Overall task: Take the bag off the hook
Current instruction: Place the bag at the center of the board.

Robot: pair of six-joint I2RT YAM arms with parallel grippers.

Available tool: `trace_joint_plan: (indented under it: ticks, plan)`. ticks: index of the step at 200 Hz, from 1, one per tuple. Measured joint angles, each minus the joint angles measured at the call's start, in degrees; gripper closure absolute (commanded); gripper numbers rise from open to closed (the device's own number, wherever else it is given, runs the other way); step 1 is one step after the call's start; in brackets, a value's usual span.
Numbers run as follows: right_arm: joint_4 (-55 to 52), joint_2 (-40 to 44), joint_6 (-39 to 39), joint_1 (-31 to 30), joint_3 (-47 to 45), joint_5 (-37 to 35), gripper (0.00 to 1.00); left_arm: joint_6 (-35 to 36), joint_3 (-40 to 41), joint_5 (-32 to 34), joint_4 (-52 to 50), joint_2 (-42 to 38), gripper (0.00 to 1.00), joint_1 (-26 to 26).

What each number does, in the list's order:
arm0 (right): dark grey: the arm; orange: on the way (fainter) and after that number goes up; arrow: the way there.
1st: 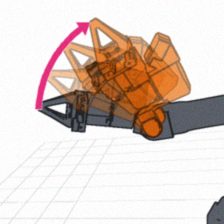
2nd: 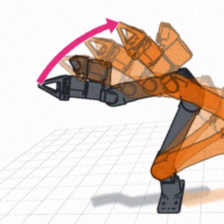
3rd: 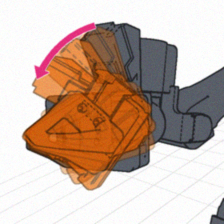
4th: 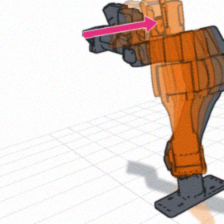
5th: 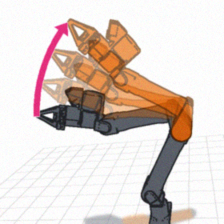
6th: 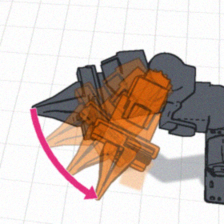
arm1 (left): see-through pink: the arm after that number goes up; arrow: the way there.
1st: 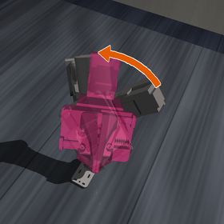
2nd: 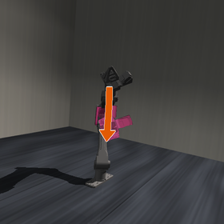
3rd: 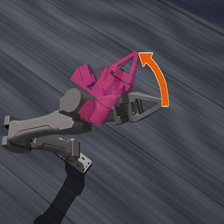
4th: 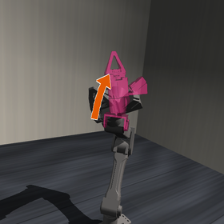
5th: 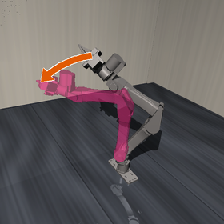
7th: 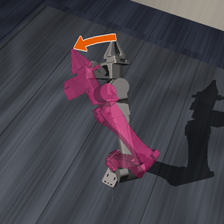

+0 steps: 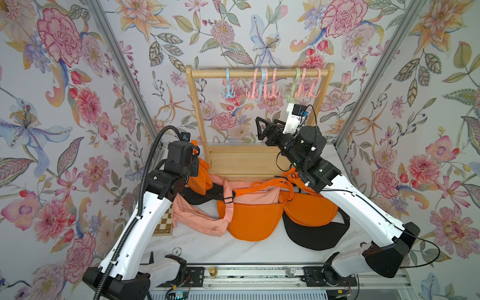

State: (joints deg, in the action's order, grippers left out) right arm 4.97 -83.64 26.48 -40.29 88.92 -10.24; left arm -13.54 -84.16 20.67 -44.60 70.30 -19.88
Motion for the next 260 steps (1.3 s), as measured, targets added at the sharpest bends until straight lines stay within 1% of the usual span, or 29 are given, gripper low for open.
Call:
trace_joint_plan:
  ticks: [23, 58, 88, 105, 138, 175, 219, 232, 260]
  plan:
    - [0.0, -0.8, 2.2, 2.0, -2.0, 1.9, 0.12, 1.5, -1.9, 3.9, 1.2, 2.3, 0.96, 0.0]
    - [0.0, -3.8, 5.0, 5.0, -2.6, 4.7, 0.13, 5.3, -2.0, 10.9, 5.2, 3.7, 0.95, 0.0]
    - [0.0, -6.7, 6.7, 5.5, -2.6, 6.9, 0.14, 10.2, -1.9, 16.3, 10.4, 5.2, 0.95, 0.0]
    - [-0.2, -8.4, 7.6, 5.5, -2.5, 8.2, 0.15, 13.2, -0.2, 18.6, 14.6, 5.9, 0.95, 0.0]
    - [-0.5, -10.7, 9.1, 5.5, -2.7, 9.9, 0.15, 17.2, 7.2, 19.0, 20.9, 8.3, 0.95, -0.5]
    - [-0.8, -10.9, 10.3, 5.5, -2.8, 11.0, 0.15, 20.7, 13.2, 19.0, 26.5, 15.0, 0.95, -1.2]
    - [-0.9, -10.9, 10.5, 5.5, -4.3, 11.3, 0.16, 25.5, 14.4, 20.4, 34.3, 20.8, 0.94, -1.2]
    - [-0.9, -10.9, 10.5, 5.5, -4.7, 11.3, 0.15, 27.8, 14.7, 20.9, 37.0, 22.7, 0.93, -1.2]
    - [-0.8, -10.9, 10.7, 5.6, -4.7, 11.4, 0.16, 34.0, 14.7, 24.0, 42.4, 27.1, 0.93, -1.2]
